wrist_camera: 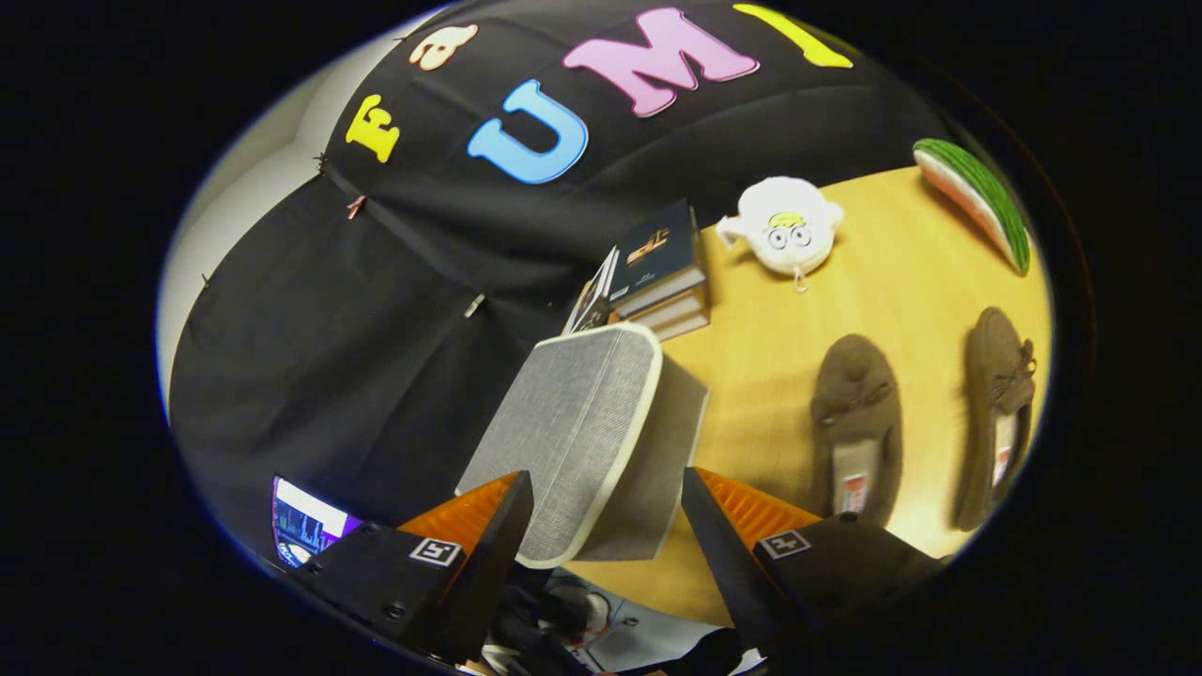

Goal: Open the storage box then place both shoes into the box .Put the left shoe in first, then the right shoe, with the right side of both shoes facing outward in a uniform manner.

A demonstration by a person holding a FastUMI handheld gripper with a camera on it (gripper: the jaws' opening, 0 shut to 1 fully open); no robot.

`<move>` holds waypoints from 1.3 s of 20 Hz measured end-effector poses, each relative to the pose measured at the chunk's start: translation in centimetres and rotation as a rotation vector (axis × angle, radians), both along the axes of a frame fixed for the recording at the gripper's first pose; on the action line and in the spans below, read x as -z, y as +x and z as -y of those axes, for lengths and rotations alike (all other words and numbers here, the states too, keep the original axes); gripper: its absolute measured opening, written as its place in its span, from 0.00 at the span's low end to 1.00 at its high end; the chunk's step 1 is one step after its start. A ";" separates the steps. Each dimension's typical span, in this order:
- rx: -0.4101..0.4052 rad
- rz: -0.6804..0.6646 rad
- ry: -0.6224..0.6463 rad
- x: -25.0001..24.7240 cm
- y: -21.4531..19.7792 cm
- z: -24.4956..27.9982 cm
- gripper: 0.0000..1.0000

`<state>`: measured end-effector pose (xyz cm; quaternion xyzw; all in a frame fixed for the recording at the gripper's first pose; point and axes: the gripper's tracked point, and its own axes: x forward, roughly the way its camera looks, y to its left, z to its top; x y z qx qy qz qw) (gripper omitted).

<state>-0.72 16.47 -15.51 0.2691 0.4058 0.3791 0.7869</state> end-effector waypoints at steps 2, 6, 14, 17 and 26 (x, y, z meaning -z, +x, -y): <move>-0.074 -0.021 0.046 0.9 -0.9 -1.8 0.98; -0.126 -0.114 0.108 2.8 -1.5 -4.3 0.98; -0.118 -0.259 0.176 3.2 -1.6 -6.4 0.79; -0.111 -0.267 0.157 3.1 -1.7 -6.4 0.59; -0.013 -0.309 0.182 0.9 -1.6 -7.2 0.08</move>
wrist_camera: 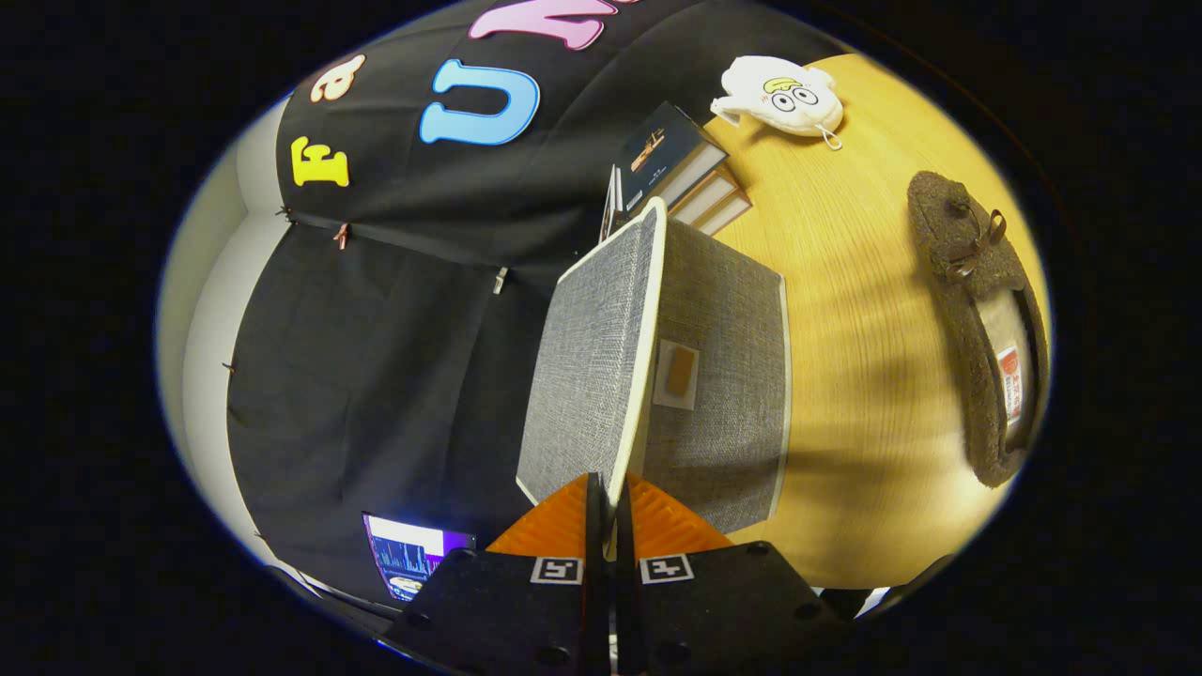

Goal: Open the storage box then place both shoes into the box .Put the left shoe in first, then the right shoe, with the right side of both shoes facing outward in a uniform manner.

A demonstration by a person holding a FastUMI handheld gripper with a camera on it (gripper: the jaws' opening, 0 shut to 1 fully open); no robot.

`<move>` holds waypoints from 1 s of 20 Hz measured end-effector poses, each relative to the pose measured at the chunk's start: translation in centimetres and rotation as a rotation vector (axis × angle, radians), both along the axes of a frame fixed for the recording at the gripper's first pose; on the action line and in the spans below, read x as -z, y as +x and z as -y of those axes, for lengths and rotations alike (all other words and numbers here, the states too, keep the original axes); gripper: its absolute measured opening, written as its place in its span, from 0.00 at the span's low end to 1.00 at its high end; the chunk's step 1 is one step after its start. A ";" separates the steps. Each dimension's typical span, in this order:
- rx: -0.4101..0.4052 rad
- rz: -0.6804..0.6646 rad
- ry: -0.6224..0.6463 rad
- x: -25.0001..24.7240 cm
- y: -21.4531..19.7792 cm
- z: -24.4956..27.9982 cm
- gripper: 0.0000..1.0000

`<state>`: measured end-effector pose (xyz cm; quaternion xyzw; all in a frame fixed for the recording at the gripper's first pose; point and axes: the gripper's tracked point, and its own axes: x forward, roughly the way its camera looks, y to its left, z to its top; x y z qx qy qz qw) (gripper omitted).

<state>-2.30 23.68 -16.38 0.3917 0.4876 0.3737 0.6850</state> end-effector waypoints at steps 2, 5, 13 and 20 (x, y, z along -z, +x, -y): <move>0.000 0.011 0.010 -0.9 -0.3 -0.2 0.05; 0.021 0.015 0.013 -2.8 -0.3 -0.6 0.05; 0.043 0.084 0.006 -8.8 1.0 -4.5 0.05; -0.014 0.105 0.063 -14.2 0.6 -12.9 0.05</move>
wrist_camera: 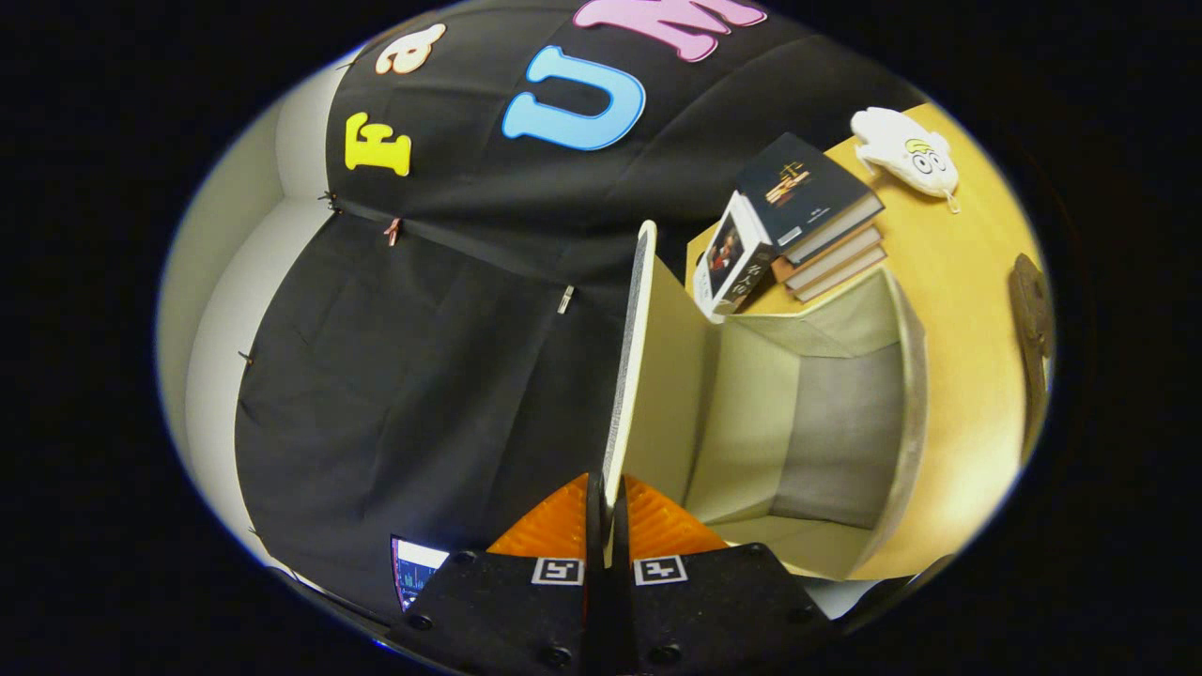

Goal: Open the storage box then place both shoes into the box .Put the left shoe in first, then the right shoe, with the right side of both shoes facing outward in a uniform manner.

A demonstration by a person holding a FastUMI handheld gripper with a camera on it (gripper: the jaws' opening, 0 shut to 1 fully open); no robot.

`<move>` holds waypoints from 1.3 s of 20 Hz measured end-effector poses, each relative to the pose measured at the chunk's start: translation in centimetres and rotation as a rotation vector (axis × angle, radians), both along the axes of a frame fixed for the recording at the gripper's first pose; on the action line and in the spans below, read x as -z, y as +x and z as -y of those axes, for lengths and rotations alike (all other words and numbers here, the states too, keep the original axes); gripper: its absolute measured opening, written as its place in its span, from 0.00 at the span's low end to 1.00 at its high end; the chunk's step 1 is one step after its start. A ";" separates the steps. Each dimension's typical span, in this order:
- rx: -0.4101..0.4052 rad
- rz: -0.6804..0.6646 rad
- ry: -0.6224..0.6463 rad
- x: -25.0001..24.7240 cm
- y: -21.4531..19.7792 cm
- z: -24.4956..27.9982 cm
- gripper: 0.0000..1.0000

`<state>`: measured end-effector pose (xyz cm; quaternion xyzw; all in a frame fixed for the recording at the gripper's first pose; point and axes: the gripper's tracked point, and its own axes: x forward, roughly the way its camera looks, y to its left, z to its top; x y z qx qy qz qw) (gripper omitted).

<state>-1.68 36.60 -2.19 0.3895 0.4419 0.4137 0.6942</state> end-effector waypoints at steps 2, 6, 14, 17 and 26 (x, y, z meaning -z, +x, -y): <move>-0.024 0.032 -0.017 -1.0 -0.1 -2.5 0.05; -0.069 0.032 -0.067 -0.8 -0.8 -7.4 0.05; -0.124 0.027 -0.172 3.5 -2.2 -16.0 0.05; -0.138 0.010 -0.207 5.4 -2.5 -17.8 0.05; -0.067 0.185 -0.305 5.9 0.2 -15.0 0.97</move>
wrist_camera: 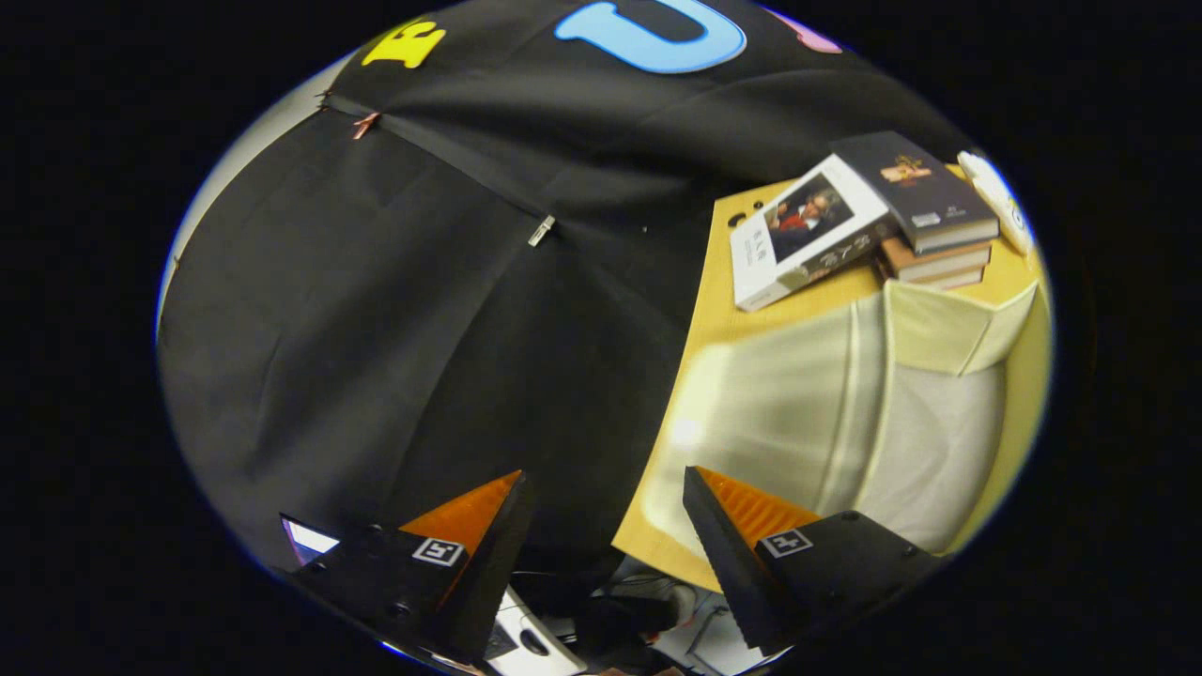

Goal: Open the storage box then place both shoes into the box .Put the left shoe in first, then the right shoe, with the right side of both shoes facing outward in a uniform manner.

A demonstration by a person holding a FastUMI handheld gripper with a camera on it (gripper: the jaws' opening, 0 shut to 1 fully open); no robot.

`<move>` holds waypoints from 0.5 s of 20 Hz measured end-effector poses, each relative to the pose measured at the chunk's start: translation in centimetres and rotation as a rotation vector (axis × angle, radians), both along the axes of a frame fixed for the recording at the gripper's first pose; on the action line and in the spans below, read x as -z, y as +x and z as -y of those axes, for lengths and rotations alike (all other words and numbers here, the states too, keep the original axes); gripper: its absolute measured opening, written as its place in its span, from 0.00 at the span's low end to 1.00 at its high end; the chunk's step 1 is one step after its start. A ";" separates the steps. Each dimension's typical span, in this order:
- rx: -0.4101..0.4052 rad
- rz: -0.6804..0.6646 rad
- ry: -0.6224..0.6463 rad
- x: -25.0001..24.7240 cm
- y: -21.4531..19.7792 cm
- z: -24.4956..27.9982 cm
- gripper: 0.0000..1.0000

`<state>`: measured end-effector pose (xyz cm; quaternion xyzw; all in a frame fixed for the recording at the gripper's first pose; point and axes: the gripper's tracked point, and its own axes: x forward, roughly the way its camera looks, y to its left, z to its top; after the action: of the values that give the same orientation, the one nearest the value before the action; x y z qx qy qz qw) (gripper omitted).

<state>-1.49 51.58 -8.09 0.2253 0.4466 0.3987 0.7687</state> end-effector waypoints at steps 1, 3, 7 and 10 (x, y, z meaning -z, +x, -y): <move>0.010 0.038 -0.006 -0.3 0.5 1.1 0.98; 0.044 0.098 -0.018 -0.8 1.7 3.6 0.98; 0.131 0.190 -0.045 -1.9 4.0 9.2 0.98; 0.223 0.261 -0.100 -2.1 6.2 14.3 0.98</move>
<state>4.68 37.28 -6.02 0.1813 0.3346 0.3142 0.8697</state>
